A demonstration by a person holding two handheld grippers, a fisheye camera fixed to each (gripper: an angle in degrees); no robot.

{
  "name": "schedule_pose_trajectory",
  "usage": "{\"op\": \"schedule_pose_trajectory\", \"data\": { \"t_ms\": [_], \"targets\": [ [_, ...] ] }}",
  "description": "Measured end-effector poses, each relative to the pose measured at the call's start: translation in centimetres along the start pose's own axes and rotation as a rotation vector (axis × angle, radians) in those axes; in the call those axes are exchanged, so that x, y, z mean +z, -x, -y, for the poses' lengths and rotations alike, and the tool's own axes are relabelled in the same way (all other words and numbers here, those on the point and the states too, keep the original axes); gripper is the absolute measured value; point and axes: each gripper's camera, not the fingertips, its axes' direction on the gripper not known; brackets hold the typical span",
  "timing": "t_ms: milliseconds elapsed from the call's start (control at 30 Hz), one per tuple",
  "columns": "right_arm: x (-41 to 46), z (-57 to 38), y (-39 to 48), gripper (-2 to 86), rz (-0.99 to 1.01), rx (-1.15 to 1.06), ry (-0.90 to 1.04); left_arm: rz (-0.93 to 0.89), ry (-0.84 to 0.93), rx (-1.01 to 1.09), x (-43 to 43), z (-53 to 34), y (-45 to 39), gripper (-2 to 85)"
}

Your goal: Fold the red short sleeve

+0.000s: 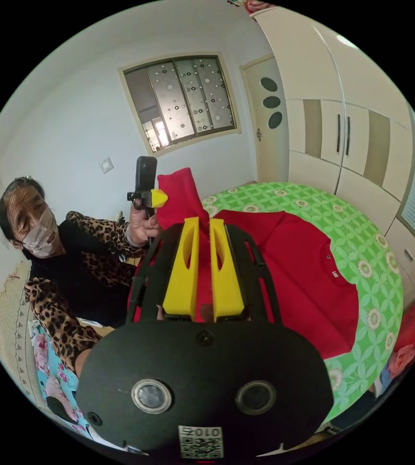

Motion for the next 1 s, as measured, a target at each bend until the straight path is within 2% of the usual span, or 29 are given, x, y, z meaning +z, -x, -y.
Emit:
{"op": "schedule_pose_trajectory", "data": {
  "t_ms": [200,333,467,567,667,733,833,1000],
  "targets": [
    [10.5,-4.5,4.4,5.8,0.02,0.074,0.023,0.024,0.094,0.036,5.6,-0.7,-1.6,1.8],
    [19.5,-9.4,5.8,7.2,0.033,0.247,0.075,0.083,0.266,0.04,10.9,-3.1,-2.2,2.0],
    [24.6,-14.1,7.6,7.3,0.078,0.41,0.035,0.179,0.496,0.161,16.3,-6.0,-3.8,2.1],
    [28.1,-16.7,10.8,7.4,0.083,0.514,-0.012,0.195,0.594,0.217,18.6,-7.5,-4.6,2.0],
    [31.4,-16.9,15.5,7.6,0.184,0.567,-0.139,0.151,0.586,0.192,19.0,-7.9,-4.8,2.0],
    [35.4,-17.0,17.9,9.3,0.267,0.733,-0.211,0.122,0.587,0.163,19.2,-8.1,-4.6,2.0],
    [40.1,-16.8,21.3,13.8,0.26,0.914,-0.279,0.093,0.571,0.121,19.0,-8.6,-4.3,2.1],
    [46.6,-12.8,27.4,16.6,0.324,0.981,-0.338,0.131,0.505,0.165,17.7,-8.4,-6.7,2.1]
  ]
}}
